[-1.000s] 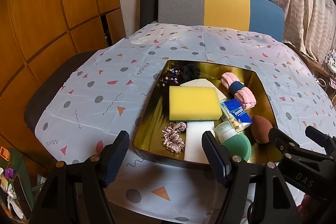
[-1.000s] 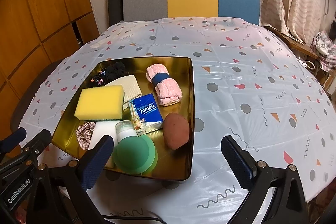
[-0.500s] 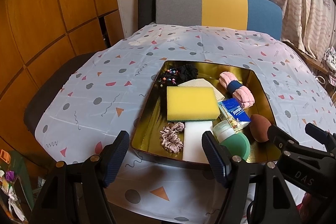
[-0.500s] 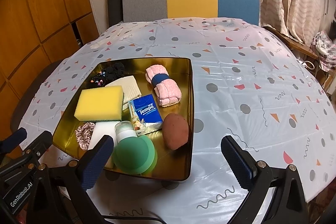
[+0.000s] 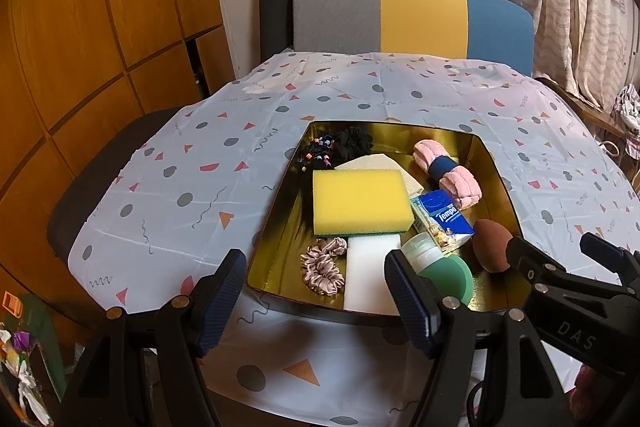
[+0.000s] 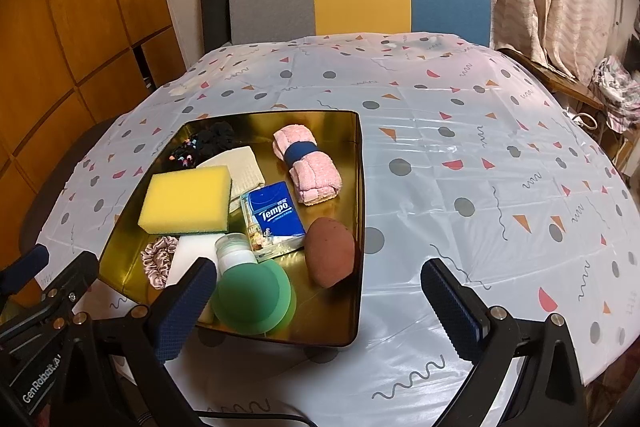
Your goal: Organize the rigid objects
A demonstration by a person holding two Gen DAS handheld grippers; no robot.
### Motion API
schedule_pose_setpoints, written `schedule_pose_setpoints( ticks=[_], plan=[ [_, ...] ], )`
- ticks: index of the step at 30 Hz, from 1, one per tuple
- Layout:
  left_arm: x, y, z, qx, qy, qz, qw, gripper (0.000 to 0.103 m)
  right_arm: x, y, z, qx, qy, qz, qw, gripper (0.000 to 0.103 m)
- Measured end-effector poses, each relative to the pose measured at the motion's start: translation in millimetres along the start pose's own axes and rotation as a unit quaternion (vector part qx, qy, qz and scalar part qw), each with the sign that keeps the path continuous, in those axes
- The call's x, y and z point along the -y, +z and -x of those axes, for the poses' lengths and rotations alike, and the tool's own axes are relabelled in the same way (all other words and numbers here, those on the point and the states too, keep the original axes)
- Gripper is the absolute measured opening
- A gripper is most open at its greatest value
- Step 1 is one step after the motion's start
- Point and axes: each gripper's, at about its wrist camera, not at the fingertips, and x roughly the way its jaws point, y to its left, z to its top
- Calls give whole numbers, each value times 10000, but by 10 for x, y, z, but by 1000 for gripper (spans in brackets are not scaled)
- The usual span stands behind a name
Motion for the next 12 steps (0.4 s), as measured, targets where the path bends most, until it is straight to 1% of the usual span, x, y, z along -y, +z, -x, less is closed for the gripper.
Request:
schedule_pose_setpoints(
  ticks=[5, 7, 12],
  plan=[
    [9, -17, 19, 137, 190, -67, 9997, 72, 4, -3, -6, -14, 3, 1, 10000, 103],
    [17, -21, 35, 199, 239, -109, 9995, 70, 2, -6, -15, -24, -2, -2, 10000, 103],
    [16, -13, 35, 188, 216, -117, 9995, 70, 33, 1, -21, -11, 0, -40, 10000, 103]
  ],
)
